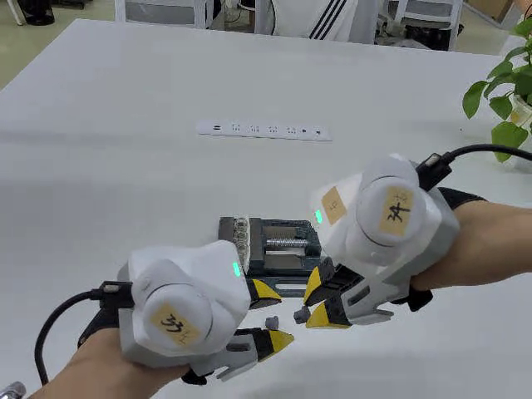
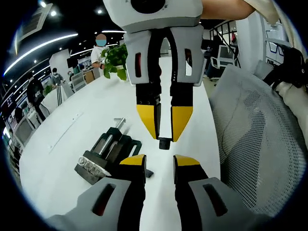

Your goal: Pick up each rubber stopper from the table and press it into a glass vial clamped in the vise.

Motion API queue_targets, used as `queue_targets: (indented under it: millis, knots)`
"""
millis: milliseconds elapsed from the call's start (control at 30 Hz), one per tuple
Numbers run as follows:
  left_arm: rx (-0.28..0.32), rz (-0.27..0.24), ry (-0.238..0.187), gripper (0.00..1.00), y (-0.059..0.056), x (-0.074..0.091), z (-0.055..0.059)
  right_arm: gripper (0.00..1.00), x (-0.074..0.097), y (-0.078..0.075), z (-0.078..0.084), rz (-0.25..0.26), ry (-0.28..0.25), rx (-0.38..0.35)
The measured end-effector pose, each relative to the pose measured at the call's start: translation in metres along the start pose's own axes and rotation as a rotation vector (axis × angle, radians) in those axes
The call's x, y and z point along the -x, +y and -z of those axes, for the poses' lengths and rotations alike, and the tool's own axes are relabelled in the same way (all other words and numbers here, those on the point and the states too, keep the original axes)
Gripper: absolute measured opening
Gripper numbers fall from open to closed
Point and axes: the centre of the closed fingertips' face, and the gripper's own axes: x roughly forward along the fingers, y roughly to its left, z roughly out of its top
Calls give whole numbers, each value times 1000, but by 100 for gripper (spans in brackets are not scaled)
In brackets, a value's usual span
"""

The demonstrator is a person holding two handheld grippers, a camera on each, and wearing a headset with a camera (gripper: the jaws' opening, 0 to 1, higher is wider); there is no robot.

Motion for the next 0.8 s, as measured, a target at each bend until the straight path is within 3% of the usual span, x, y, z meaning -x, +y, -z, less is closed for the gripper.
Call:
queue_targets:
  millis: [433, 600, 800]
  knots:
    - [-47, 46, 19, 9, -7, -7, -2, 7, -4, 6, -3, -22, -1, 5]
    - [-44, 55, 27, 6, -9, -7, 0, 7, -5, 7, -4, -24, -4, 7]
    - [1, 51, 21, 5, -8, -6, 0, 7, -5, 6, -5, -17, -6, 16]
